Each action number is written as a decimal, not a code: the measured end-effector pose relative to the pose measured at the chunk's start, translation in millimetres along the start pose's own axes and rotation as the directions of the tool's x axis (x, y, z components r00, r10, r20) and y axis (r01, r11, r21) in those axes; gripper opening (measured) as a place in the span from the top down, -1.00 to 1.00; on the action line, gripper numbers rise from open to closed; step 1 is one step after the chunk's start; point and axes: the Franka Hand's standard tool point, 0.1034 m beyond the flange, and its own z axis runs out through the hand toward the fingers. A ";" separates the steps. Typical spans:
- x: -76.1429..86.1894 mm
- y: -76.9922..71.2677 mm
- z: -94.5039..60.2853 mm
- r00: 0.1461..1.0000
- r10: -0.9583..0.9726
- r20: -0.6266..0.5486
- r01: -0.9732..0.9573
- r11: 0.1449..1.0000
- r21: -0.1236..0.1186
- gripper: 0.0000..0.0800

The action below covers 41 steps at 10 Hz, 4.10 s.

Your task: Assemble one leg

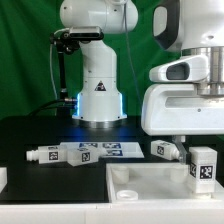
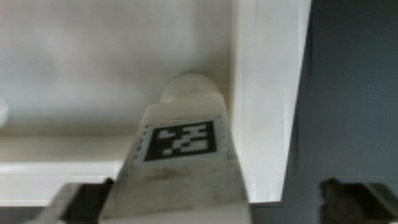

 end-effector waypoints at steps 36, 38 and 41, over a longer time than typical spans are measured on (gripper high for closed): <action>-0.4 19.8 3.4 0.210 0.976 0.058 -0.978 0.210 0.006 0.29; -0.5 19.3 3.5 0.225 0.973 0.057 -0.974 0.225 0.006 0.29; -0.8 19.8 2.3 0.603 0.795 0.066 -0.797 0.605 0.002 -0.33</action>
Offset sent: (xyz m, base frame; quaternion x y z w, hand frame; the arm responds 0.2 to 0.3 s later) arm 0.0135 -0.0101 0.0073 -0.0580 0.0198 0.2646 0.9624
